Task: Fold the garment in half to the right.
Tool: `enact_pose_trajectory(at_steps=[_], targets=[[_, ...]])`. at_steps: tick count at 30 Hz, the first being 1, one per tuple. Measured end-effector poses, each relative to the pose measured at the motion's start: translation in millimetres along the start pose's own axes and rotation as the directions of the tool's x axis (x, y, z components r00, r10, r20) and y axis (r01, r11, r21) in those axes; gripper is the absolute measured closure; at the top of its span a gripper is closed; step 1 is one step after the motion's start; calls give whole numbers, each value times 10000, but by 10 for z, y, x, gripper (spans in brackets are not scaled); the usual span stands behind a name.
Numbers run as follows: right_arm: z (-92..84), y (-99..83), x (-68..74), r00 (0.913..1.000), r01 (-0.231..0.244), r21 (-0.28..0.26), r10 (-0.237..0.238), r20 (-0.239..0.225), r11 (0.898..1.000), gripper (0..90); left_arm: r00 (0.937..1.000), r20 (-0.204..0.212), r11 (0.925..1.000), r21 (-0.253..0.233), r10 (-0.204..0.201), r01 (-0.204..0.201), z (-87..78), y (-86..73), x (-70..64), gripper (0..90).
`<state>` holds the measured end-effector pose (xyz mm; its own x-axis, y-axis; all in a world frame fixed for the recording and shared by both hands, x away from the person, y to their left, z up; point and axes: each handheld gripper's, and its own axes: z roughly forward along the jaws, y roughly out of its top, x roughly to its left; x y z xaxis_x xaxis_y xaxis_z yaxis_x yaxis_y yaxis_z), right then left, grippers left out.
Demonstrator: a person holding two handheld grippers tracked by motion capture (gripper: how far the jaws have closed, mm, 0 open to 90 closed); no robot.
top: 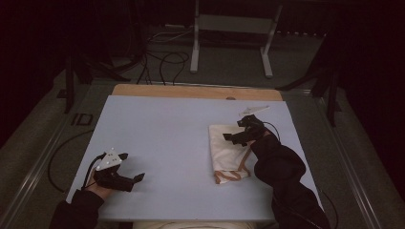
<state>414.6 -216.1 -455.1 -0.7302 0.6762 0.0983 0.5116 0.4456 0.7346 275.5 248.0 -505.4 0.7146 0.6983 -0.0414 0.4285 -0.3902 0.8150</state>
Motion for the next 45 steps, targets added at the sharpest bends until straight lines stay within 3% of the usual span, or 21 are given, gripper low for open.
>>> enact_pose_trajectory(at_steps=[13, 24, 36, 45], targets=[[-262, -153, 36, 10000, -18, -409, 16, -43, 9992, 102, 9999, -32, 9999, 43, 107, -107, -3, 17, -19, 0], [-396, -321, 121, 9996, 252, -647, -260, -118, 9976, 101, 9999, -87, 10000, -10, 86, -87, -24, 14, -7, 0], [-545, -672, 166, 9997, 239, -644, -236, 44, 9976, 101, 9998, -142, 9999, -3, 101, -101, -30, 10, -3, 0], [-619, -912, 191, 10000, -70, -774, 73, 34, 9970, 102, 9998, -152, 9999, 5, 112, -112, -34, 8, -4, 0]])
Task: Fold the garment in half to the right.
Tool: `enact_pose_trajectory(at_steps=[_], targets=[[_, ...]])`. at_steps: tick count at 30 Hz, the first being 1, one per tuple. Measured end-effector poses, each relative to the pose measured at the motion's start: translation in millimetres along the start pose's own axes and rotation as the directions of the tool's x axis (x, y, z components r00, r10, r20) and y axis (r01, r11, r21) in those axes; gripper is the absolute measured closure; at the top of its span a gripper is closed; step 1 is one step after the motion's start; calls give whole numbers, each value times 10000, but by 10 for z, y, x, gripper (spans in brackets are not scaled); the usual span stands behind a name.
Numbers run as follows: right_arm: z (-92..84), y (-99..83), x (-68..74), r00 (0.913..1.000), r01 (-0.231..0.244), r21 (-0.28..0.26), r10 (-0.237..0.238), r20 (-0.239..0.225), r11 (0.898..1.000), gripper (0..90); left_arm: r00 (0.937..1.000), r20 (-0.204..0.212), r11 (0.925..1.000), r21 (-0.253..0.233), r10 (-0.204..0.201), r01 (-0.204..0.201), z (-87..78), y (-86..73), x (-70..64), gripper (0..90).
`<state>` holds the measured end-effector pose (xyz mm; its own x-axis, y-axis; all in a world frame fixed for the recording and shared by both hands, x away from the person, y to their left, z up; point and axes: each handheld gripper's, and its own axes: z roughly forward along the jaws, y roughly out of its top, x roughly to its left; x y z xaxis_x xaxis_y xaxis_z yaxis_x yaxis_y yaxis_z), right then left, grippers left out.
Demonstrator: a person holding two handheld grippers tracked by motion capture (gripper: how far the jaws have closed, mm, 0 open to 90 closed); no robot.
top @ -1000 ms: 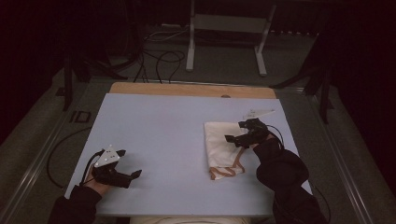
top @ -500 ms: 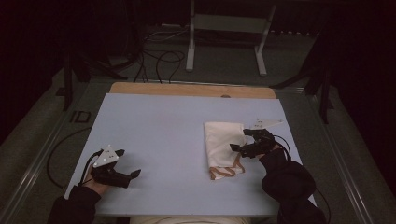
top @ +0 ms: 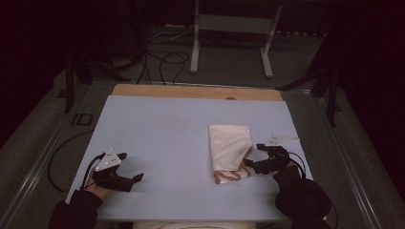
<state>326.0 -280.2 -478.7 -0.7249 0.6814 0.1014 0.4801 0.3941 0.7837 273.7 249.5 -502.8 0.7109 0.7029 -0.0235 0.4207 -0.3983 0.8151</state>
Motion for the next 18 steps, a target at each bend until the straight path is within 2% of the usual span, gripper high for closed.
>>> enact_pose_trajectory(at_steps=[5, 15, 18], targets=[[-10, -119, 14, 9999, -101, 3, 101, 135, 9999, 102, 10000, 12, 10000, 18, -17, 17, 5, -2, 1, 0], [-16, -291, 60, 9996, -235, -83, 236, 125, 9997, 102, 10000, 9, 10000, 51, 31, -31, 7, -2, -2, 0], [-19, -364, 94, 9990, -62, -104, 66, 435, 9999, 102, 10000, 14, 10000, 15, 29, -30, 1, -1, 0, 0]])
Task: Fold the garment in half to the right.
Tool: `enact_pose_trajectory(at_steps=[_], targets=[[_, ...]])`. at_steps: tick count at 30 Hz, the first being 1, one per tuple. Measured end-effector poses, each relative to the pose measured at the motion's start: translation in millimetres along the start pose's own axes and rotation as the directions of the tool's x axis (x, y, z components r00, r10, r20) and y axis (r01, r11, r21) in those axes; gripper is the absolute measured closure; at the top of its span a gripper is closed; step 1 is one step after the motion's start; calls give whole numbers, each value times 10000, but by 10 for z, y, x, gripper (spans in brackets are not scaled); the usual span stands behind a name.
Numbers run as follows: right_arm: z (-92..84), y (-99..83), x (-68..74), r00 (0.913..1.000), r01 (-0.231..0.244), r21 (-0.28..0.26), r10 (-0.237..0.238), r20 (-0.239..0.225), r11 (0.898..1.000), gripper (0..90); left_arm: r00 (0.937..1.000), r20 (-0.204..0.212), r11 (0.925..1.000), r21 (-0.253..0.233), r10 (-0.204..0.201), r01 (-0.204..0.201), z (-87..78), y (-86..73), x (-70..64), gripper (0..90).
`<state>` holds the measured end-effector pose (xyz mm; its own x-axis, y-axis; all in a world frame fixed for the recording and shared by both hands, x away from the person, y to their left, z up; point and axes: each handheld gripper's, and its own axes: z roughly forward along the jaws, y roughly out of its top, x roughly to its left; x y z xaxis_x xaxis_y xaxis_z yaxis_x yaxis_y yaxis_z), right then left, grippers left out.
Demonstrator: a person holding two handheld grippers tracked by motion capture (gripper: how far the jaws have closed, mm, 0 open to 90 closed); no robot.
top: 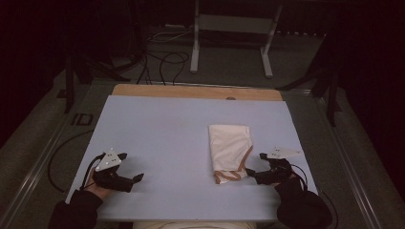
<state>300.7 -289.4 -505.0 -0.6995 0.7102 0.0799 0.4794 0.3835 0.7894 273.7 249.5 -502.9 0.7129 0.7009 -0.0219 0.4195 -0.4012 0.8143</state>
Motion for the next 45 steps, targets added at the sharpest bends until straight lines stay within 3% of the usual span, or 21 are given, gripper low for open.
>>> enact_pose_trajectory(at_steps=[5, 7, 14, 24, 45], targets=[[31, -64, 2, 9999, -103, 89, 103, -9, 9999, 102, 10000, -30, 10000, 34, 17, -17, -15, -6, 8, 0], [75, -81, 15, 9998, 174, 291, -177, 91, 9994, 102, 10000, -59, 10000, 50, -4, 4, -18, -14, 16, 0], [148, -78, 22, 9993, 344, 406, -349, 117, 9986, 102, 10000, -26, 9998, 203, 45, -44, 3, -25, 12, 0], [161, -67, -27, 9993, -48, 442, 31, 373, 9990, 103, 9999, 41, 9997, 233, 116, -117, 2, -31, -12, 0], [139, -86, -21, 9989, -114, 537, 88, 469, 9985, 103, 10000, 9, 9997, 211, 81, -81, 16, -30, -15, 0]])
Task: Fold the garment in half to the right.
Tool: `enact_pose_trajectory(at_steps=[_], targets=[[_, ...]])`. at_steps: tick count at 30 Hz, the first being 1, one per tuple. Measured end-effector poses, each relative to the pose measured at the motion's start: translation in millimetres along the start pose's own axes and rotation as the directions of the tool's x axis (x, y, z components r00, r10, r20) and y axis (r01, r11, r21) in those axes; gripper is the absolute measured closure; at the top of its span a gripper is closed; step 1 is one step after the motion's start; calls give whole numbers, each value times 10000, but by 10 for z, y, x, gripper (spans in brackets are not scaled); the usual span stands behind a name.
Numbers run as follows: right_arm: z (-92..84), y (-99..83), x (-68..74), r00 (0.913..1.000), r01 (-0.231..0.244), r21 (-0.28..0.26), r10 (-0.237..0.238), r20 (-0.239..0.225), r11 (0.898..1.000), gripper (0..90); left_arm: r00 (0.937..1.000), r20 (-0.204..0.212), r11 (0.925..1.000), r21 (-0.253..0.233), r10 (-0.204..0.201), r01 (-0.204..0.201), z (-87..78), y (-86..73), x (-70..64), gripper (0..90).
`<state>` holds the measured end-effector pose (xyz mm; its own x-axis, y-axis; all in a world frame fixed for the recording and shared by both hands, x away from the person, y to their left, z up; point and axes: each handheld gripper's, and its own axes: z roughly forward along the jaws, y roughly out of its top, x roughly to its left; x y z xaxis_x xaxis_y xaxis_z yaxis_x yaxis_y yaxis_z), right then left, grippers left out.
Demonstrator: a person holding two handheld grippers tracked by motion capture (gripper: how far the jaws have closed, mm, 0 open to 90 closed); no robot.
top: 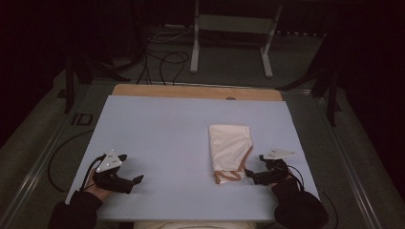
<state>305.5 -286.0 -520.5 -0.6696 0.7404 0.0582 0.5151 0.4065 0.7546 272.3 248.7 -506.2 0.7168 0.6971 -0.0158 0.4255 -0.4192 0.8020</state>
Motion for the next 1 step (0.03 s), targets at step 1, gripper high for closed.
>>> enact_pose_trajectory(at_steps=[1], targets=[[0, 0, 0, 10000, 0, 0, 0, 0, 10000, 103, 10000, 0, 10000, 0, 0, 0, 0, 0, 0, 0]])
